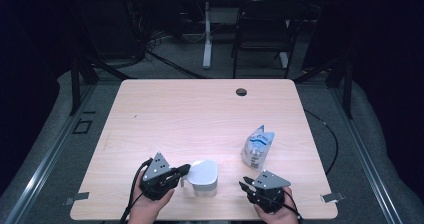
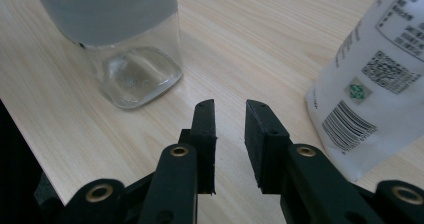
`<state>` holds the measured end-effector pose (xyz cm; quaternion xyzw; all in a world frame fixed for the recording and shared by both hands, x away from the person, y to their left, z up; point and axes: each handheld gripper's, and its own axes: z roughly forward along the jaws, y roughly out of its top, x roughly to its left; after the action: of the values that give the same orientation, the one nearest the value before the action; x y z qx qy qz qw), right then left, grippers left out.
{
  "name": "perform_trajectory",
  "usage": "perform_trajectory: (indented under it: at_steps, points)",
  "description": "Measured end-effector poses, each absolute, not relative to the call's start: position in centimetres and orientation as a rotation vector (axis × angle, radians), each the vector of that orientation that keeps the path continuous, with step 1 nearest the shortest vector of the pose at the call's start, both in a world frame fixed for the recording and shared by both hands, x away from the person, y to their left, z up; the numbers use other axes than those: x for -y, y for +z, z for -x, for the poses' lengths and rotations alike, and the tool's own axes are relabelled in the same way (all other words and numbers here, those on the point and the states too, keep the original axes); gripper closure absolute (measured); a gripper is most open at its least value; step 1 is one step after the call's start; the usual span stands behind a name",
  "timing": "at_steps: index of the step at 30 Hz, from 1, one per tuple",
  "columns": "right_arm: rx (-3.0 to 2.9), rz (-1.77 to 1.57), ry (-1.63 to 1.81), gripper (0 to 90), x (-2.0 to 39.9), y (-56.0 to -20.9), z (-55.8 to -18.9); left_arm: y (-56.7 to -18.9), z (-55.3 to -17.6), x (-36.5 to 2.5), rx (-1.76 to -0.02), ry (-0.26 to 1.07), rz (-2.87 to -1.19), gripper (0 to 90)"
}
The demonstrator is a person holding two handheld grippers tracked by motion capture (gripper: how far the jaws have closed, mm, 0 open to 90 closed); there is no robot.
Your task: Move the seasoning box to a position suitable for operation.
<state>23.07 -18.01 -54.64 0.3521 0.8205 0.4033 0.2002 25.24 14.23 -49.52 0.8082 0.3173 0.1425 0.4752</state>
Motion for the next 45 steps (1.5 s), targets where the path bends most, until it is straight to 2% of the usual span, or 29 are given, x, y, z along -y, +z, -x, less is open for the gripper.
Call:
perform_trajectory:
  at_steps: [20,36,45]
  points:
    - [-2.341,-0.902,1.217,78.9,15.1,-52.1,-25.2,-49.6,-25.1,-14.2,-0.784,0.359,-1.968,90.0]
    - [-2.357,-0.838,1.202,90.0,14.3,-51.9,-24.2,-49.6,-25.0,-14.1,-0.779,0.357,-1.966,90.0]
    - [-2.358,-0.82,1.219,90.0,14.0,-51.7,-23.6,-49.6,-25.0,-14.1,-0.777,0.354,-1.966,90.0]
